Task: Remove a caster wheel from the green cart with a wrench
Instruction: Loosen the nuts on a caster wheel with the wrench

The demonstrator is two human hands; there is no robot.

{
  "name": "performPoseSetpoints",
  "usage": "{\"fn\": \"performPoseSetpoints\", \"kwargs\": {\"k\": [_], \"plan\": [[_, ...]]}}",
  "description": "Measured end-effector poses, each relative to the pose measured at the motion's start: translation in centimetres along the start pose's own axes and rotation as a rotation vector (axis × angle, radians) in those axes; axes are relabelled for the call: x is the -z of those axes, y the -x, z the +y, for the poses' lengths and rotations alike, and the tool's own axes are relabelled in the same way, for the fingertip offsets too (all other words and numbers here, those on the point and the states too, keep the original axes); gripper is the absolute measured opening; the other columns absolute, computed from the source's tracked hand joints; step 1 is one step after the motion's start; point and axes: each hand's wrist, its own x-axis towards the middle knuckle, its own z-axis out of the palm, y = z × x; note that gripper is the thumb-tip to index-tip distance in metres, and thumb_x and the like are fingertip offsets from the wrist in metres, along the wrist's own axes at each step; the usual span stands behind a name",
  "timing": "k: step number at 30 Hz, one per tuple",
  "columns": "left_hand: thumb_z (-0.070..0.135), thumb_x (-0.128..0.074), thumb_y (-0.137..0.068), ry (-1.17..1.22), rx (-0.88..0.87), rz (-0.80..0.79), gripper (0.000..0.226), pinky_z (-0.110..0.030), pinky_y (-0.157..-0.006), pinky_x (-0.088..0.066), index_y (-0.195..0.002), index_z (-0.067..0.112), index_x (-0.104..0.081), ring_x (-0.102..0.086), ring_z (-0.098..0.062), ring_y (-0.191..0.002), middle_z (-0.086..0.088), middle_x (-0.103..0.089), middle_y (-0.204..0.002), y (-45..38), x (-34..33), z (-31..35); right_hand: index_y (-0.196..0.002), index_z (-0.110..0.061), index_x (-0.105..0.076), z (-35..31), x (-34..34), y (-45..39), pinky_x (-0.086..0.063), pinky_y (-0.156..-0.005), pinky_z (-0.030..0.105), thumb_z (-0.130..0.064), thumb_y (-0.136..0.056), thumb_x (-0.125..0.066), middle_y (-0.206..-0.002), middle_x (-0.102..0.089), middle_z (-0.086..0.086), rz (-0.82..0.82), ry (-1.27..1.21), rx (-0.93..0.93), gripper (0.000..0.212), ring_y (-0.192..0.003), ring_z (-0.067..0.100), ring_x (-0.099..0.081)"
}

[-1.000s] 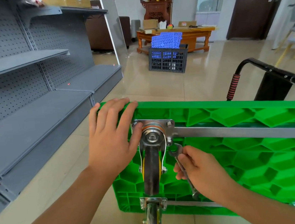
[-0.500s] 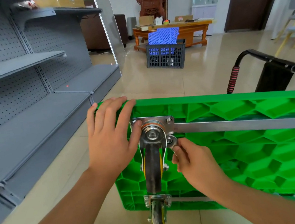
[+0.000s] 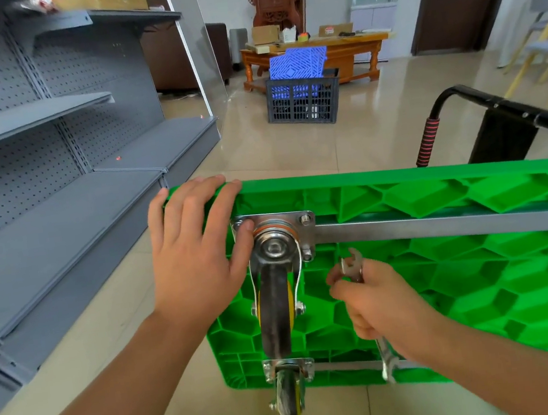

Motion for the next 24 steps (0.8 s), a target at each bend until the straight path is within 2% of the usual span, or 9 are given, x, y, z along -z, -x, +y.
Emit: {"fn": "performPoseSetpoints", "kwargs": {"k": [2, 4, 6, 8, 9, 10, 13, 16, 24], "plan": [[0.032, -0.057, -0.1, 0.002, -0.003, -0.002, 0.042, -0.055, -0.118, -0.027, -0.135, 0.01, -0.061, -0.053, -0.034, -0.128, -0.01, -0.059, -0.135, 0.0, 0.0, 0.0, -0.111, 0.0, -0.061, -0.6, -0.8, -0.1, -0.018, -0.041, 0.022, -0.008, -0.099, -0.055, -0.05, -0.022, -0.001, -0.064, -0.245, -0.113, 0.016, -0.04, 0.014, -0.016], [0.032, -0.056, -0.1, 0.001, -0.003, -0.006, 0.042, -0.054, -0.118, -0.026, -0.135, 0.01, -0.061, -0.053, -0.034, -0.128, -0.01, -0.059, -0.135, 0.0, 0.1, 0.0, -0.115, 0.006, -0.061, -1.4, -1.4, -0.2, -0.014, -0.041, 0.021, -0.007, -0.098, -0.054, -0.051, -0.018, -0.002, -0.084, -0.369, -0.159, 0.022, -0.041, 0.014, -0.012], [0.032, -0.056, -0.1, 0.001, 0.0, -0.012, 0.042, -0.055, -0.118, -0.026, -0.135, 0.01, -0.06, -0.053, -0.034, -0.129, -0.01, -0.059, -0.135, 0.0, 0.2, 0.0, -0.092, -0.005, -0.066, -2.2, -2.0, -0.5, -0.012, -0.041, 0.02, -0.006, -0.098, -0.051, -0.05, -0.017, -0.003, -0.099, -0.431, -0.19, 0.016, -0.04, 0.013, -0.011], [0.033, -0.056, -0.1, 0.0, 0.001, -0.017, 0.042, -0.055, -0.118, -0.026, -0.135, 0.01, -0.06, -0.053, -0.034, -0.129, -0.009, -0.059, -0.136, 0.0, 0.2, 0.0, -0.064, -0.017, -0.063, -2.6, -2.4, -0.8, -0.012, -0.04, 0.019, -0.006, -0.097, -0.049, -0.048, -0.016, -0.004, -0.097, -0.475, -0.204, 0.037, -0.038, 0.011, -0.011], [0.033, -0.056, -0.1, 0.0, 0.001, -0.018, 0.042, -0.055, -0.118, -0.026, -0.136, 0.01, -0.06, -0.053, -0.034, -0.129, -0.009, -0.059, -0.136, 0.0, 0.2, -0.1, -0.057, -0.018, -0.062, -2.7, -2.5, -0.8, -0.012, -0.04, 0.019, -0.006, -0.097, -0.048, -0.047, -0.016, -0.004, -0.088, -0.492, -0.21, 0.044, -0.037, 0.011, -0.011], [0.032, -0.057, -0.1, 0.002, 0.001, -0.018, 0.042, -0.055, -0.118, -0.026, -0.136, 0.01, -0.06, -0.053, -0.034, -0.129, -0.009, -0.059, -0.136, 0.0, 0.2, 0.0, -0.058, -0.018, -0.064, -2.8, -2.5, -0.8, -0.011, -0.04, 0.019, -0.006, -0.097, -0.048, -0.047, -0.016, -0.005, -0.079, -0.507, -0.216, 0.044, -0.037, 0.011, -0.012], [0.032, -0.057, -0.1, 0.006, 0.001, -0.014, 0.042, -0.055, -0.118, -0.026, -0.135, 0.01, -0.061, -0.053, -0.033, -0.129, -0.009, -0.059, -0.135, 0.0, 0.1, 0.0, -0.089, -0.006, -0.067, -3.1, -2.3, -0.6, -0.011, -0.04, 0.02, -0.006, -0.095, -0.051, -0.047, -0.016, -0.005, -0.058, -0.526, -0.21, 0.017, -0.038, 0.011, -0.012], [0.032, -0.057, -0.1, 0.009, 0.0, -0.012, 0.042, -0.055, -0.117, -0.026, -0.135, 0.01, -0.061, -0.053, -0.033, -0.129, -0.009, -0.059, -0.135, 0.0, 0.1, 0.0, -0.107, 0.004, -0.065, -2.9, -2.1, -0.6, -0.013, -0.037, 0.02, -0.007, -0.095, -0.051, -0.045, -0.018, -0.005, 0.007, -0.54, -0.196, 0.021, -0.037, 0.01, -0.013], [0.032, -0.056, -0.1, 0.008, -0.003, -0.008, 0.042, -0.055, -0.118, -0.027, -0.135, 0.01, -0.061, -0.054, -0.034, -0.128, -0.01, -0.059, -0.135, 0.0, 0.1, 0.0, -0.104, -0.006, -0.062, -2.5, -3.1, -0.3, -0.016, -0.034, 0.02, -0.023, -0.097, -0.065, -0.044, -0.022, -0.006, 0.095, -0.631, -0.228, 0.019, -0.034, 0.009, -0.017]]}}
